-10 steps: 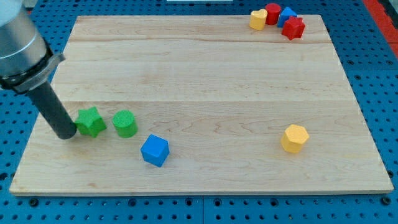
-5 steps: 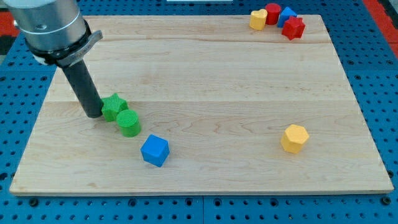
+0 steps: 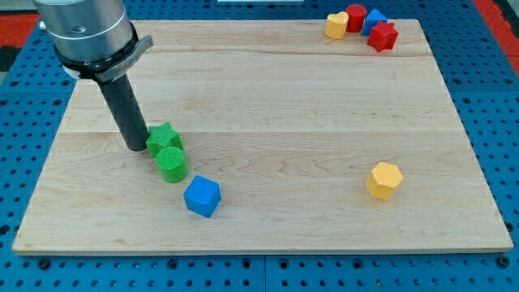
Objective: Slide the green star to the center of the board
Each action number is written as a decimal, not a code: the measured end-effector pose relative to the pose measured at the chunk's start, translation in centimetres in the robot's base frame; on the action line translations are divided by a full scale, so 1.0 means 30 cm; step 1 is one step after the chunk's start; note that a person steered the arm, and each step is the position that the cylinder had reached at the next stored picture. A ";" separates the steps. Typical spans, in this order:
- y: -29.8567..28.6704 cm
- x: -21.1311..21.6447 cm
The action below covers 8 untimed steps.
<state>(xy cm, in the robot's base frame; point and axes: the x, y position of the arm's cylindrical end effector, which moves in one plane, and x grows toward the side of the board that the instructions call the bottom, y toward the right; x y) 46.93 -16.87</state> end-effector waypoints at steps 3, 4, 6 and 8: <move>0.125 -0.010; 0.202 -0.052; 0.344 -0.132; 0.490 -0.215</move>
